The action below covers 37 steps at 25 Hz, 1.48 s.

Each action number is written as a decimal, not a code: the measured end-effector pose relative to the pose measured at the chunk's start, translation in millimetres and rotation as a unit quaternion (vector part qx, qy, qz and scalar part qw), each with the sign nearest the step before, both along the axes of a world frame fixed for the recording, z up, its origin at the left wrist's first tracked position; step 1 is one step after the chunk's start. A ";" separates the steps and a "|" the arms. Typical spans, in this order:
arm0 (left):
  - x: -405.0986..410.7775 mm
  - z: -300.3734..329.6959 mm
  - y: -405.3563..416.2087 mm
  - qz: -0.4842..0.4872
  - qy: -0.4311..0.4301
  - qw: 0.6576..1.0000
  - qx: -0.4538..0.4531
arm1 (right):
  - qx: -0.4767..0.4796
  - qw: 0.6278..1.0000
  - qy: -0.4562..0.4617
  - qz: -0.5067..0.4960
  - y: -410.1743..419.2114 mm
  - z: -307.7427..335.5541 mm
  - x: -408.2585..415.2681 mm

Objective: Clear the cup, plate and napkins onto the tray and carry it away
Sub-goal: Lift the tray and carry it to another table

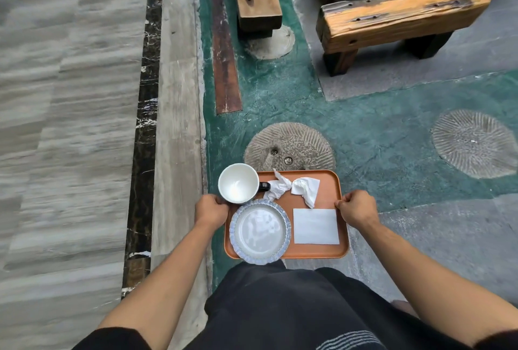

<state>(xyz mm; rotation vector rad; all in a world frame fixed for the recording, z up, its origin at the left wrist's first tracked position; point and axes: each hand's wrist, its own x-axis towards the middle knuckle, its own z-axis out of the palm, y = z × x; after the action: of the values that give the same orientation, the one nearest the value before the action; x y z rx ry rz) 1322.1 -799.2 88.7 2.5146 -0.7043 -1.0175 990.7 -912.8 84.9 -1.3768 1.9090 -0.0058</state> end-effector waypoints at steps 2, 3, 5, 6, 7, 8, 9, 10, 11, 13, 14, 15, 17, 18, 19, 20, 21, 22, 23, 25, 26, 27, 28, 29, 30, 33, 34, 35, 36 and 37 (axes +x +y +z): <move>16.8 3.2 -28.5 -0.003 0.003 1.000 0.001 | 0.005 1.000 0.002 -0.007 -23.3 2.6 17.1; 26.3 2.6 -43.1 -0.005 0.005 1.000 0.001 | 0.003 1.000 0.004 -0.012 -35.3 3.2 25.3; 42.2 2.7 -69.3 -0.010 0.010 1.000 0.002 | -0.001 1.000 0.009 -0.019 -56.8 5.1 40.5; 48.2 3.4 -80.3 -0.013 0.014 1.000 0.002 | -0.001 1.000 0.011 -0.019 -65.6 6.3 46.5; 55.3 3.6 -92.6 -0.019 0.013 1.000 0.002 | -0.002 1.000 0.012 -0.022 -75.6 5.9 52.3; 62.0 3.6 -104.8 -0.022 0.014 1.000 0.002 | -0.003 1.000 0.011 -0.027 -84.8 5.3 57.2; 67.9 3.2 -116.2 -0.024 0.016 1.000 0.001 | -0.004 0.999 0.011 -0.033 -92.8 4.1 61.3; 73.5 2.7 -127.6 -0.025 0.017 1.000 0.001 | -0.002 0.999 0.013 -0.036 -100.5 2.8 65.3; 78.0 2.9 -139.6 -0.026 0.018 0.999 0.002 | 0.000 0.999 0.015 -0.038 -109.3 2.0 69.5; 87.7 -1.5 -163.7 -0.021 0.020 1.000 0.002 | 0.000 0.999 0.016 -0.042 -130.8 -0.8 76.0; 91.5 -2.8 -175.1 -0.023 0.016 1.000 0.004 | 0.000 0.999 0.014 -0.043 -141.9 -1.4 79.0; 94.2 -2.7 -186.3 -0.025 0.016 1.000 0.006 | 0.001 0.999 0.010 -0.043 -152.2 -1.8 81.7; 99.8 -4.0 -215.5 -0.024 0.014 1.000 0.011 | -0.001 0.999 0.006 -0.044 -180.9 -3.0 87.3; 102.6 -5.8 -230.8 -0.024 0.013 1.000 0.011 | -0.005 0.999 0.006 -0.043 -197.5 -3.1 90.0; 104.7 -8.0 -245.9 -0.022 0.010 1.000 0.009 | -0.009 0.999 0.004 -0.042 -215.5 -4.0 92.8; 106.8 -10.4 -260.7 -0.018 0.007 1.000 0.007 | -0.013 0.999 0.000 -0.042 -233.9 -5.0 95.3; 108.2 -12.0 -276.0 -0.015 0.005 1.000 0.005 | -0.014 0.999 -0.004 -0.041 -253.0 -5.5 97.9; 108.7 -11.8 -290.0 -0.010 0.005 1.000 0.004 | -0.013 0.999 -0.007 -0.038 -270.0 -4.8 100.4; 108.6 -10.4 -303.7 -0.007 0.006 1.000 0.001 | -0.015 0.999 -0.009 -0.035 -286.6 -3.7 102.2; 106.8 -5.6 -338.0 -0.004 -0.001 1.000 -0.001 | -0.017 0.999 -0.015 -0.034 -325.7 -0.8 102.6; 106.2 -2.9 -354.4 -0.003 -0.005 1.000 -0.001 | -0.015 0.999 -0.018 -0.033 -343.8 2.2 102.9; 105.5 -0.2 -369.7 0.000 -0.008 1.000 -0.002 | -0.013 0.999 -0.020 -0.031 -361.0 5.5 102.9; 105.1 3.0 -384.3 0.003 -0.011 1.000 -0.002 | -0.011 0.999 -0.022 -0.031 -376.5 8.5 102.9; 105.0 5.8 -399.2 0.005 -0.013 1.000 -0.004 | -0.012 0.999 -0.024 -0.031 -392.2 11.1 103.1; 104.8 8.2 -411.4 0.006 -0.014 1.000 -0.003 | -0.013 0.999 -0.025 -0.029 -405.2 13.4 103.7; 105.6 10.4 -446.8 -0.003 -0.016 1.000 -0.009 | -0.017 0.999 -0.024 -0.028 -443.6 17.7 105.7; 106.1 11.4 -457.4 -0.003 -0.015 1.000 -0.009 | -0.016 0.999 -0.024 -0.026 -455.3 18.8 106.0; 107.0 12.6 -467.2 -0.001 -0.016 1.000 -0.007 | -0.014 0.999 -0.024 -0.022 -465.7 19.4 106.9; 108.8 13.7 -476.6 -0.001 -0.017 1.000 -0.004 | -0.014 0.999 -0.023 -0.017 -475.6 19.4 108.5; 111.2 13.9 -486.2 -0.002 -0.018 1.000 -0.003 | -0.013 1.000 -0.023 -0.014 -485.6 19.4 110.8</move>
<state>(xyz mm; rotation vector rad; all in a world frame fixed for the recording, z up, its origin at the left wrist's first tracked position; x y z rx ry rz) 1433.3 -1285.4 102.7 2.5331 -0.7227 -0.9734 1101.5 -1398.4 104.4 -1.3555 1.8964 -0.0761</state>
